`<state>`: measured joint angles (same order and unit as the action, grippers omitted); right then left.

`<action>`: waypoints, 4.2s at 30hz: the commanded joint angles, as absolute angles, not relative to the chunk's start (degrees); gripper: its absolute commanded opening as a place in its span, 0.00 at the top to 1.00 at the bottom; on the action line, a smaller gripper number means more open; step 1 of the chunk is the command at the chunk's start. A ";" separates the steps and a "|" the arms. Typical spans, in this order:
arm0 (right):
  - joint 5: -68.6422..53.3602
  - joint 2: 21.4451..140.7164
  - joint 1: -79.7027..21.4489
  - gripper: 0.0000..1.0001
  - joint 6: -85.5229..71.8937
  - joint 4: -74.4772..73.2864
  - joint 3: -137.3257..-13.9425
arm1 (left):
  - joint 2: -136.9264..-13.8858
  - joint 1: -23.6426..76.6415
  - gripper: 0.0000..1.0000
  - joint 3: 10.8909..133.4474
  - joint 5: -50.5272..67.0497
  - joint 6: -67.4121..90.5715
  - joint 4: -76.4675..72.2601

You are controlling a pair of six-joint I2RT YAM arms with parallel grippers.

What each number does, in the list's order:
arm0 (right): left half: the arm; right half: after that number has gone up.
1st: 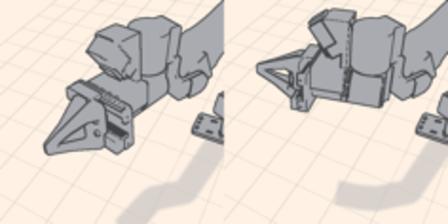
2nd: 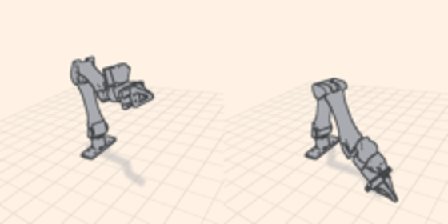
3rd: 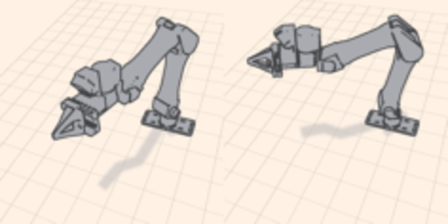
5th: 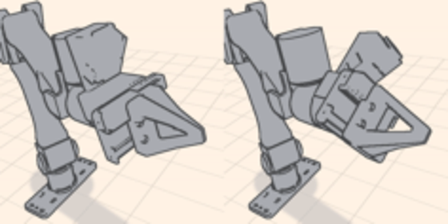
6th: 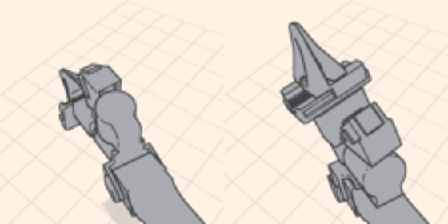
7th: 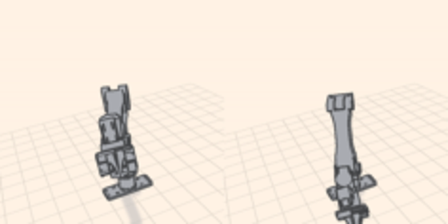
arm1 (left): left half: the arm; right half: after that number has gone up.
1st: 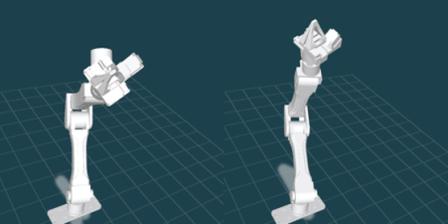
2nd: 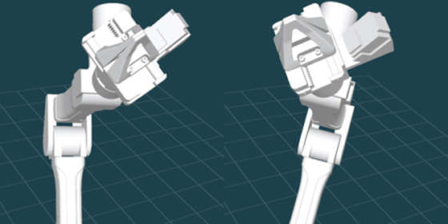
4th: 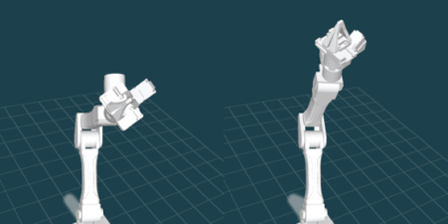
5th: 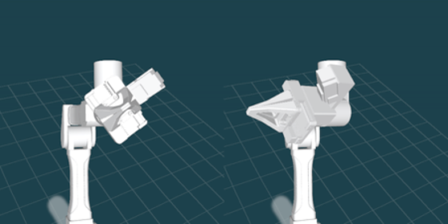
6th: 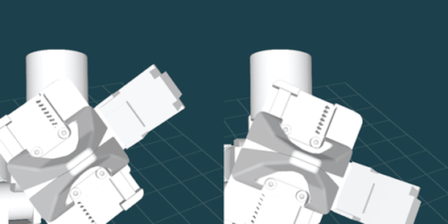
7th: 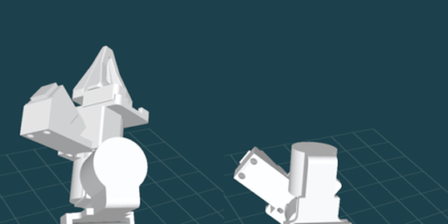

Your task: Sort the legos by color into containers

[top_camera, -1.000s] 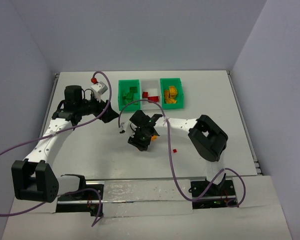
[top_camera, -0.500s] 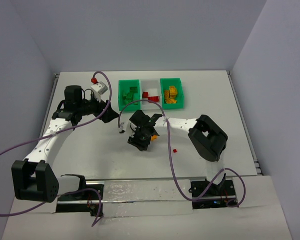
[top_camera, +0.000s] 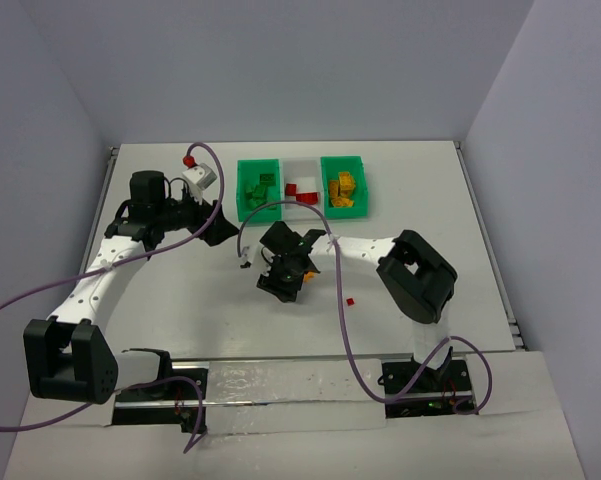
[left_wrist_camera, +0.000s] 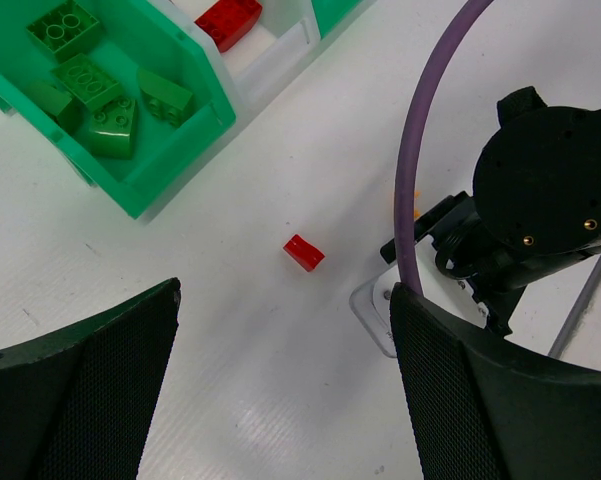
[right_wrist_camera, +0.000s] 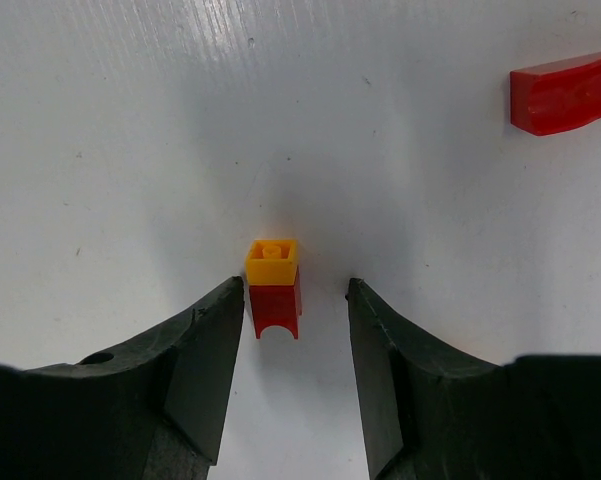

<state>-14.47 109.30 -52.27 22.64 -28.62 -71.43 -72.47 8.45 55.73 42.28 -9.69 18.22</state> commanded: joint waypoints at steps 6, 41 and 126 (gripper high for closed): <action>-12.75 107.05 -52.65 0.45 23.47 -28.03 -69.17 | -72.69 8.26 0.09 57.21 43.33 -10.28 17.49; -42.09 86.92 -45.06 1.00 20.48 -35.71 -74.18 | -65.92 11.06 0.12 48.72 69.20 -5.73 13.17; -22.65 108.47 -29.36 1.00 9.40 -31.09 -95.39 | -71.35 18.09 1.00 52.28 60.82 -9.98 15.94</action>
